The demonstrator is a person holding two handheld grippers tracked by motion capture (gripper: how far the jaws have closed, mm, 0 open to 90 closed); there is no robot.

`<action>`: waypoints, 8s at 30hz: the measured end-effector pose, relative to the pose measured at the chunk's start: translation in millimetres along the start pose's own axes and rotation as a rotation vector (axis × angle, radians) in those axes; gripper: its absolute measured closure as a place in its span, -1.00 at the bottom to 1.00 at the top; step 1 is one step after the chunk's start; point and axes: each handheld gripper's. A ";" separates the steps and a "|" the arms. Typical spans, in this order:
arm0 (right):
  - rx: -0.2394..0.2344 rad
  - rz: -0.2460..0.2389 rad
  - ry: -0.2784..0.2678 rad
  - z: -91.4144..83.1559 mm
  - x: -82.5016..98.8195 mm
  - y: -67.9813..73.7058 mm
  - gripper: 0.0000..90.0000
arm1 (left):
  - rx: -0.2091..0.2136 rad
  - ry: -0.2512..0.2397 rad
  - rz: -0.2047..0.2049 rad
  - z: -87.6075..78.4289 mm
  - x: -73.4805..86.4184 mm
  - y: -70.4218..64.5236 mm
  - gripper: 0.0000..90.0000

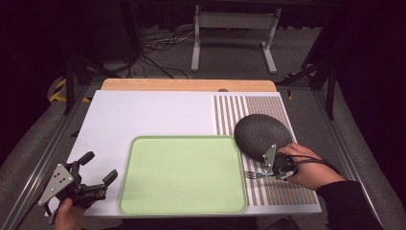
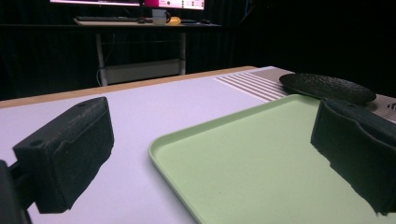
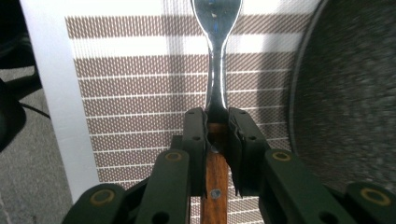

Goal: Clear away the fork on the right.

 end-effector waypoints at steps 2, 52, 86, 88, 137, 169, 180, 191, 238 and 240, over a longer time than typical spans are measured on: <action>0.008 0.005 -0.006 -5.0 -0.7 -0.2 0.73 | 0.000 -0.001 0.000 -0.1 -0.1 0.1 -1.00; 0.045 -0.048 -0.095 -70.8 -112.1 -12.3 0.73 | 0.006 -0.008 0.002 -1.1 -0.9 -0.2 -1.00; -0.297 0.624 -0.229 -64.9 -135.1 -9.7 0.73 | 0.004 -0.011 -0.001 -1.6 -1.2 0.1 -1.00; -0.308 0.662 -0.237 -63.0 -136.0 -10.7 0.73 | 0.004 -0.012 0.000 -1.9 -1.2 0.2 -1.00; -0.391 0.897 -0.118 -14.6 -156.3 -20.6 0.73 | 0.007 -0.012 -0.003 -1.6 -1.0 1.2 -1.00; -0.293 0.793 -0.291 -21.5 -154.6 -21.3 -0.13 | 0.006 -0.013 -0.001 -2.2 -1.3 1.1 -1.00; -0.128 0.576 -0.542 -26.6 -160.1 -26.1 -0.36 | 0.006 -0.017 -0.006 -2.2 -1.2 1.0 -1.00; -0.092 0.497 -0.580 -19.2 -160.4 -32.8 0.63 | 0.008 -0.011 -0.002 -1.3 -0.9 0.7 -1.00; -0.088 0.514 -0.485 10.7 -168.3 -41.6 1.00 | 0.007 -0.013 -0.004 -1.6 -0.9 1.1 -1.00; -0.086 0.528 -0.483 11.7 -164.9 -43.2 1.00 | 0.007 -0.013 -0.004 -1.6 -0.9 1.1 -1.00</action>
Point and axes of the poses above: each handheld gripper's, and its own axes: z roughly forward along the jaws, x roughly out of its underside, y roughly to its left, and after that the axes turned 14 degrees about y, right-handed
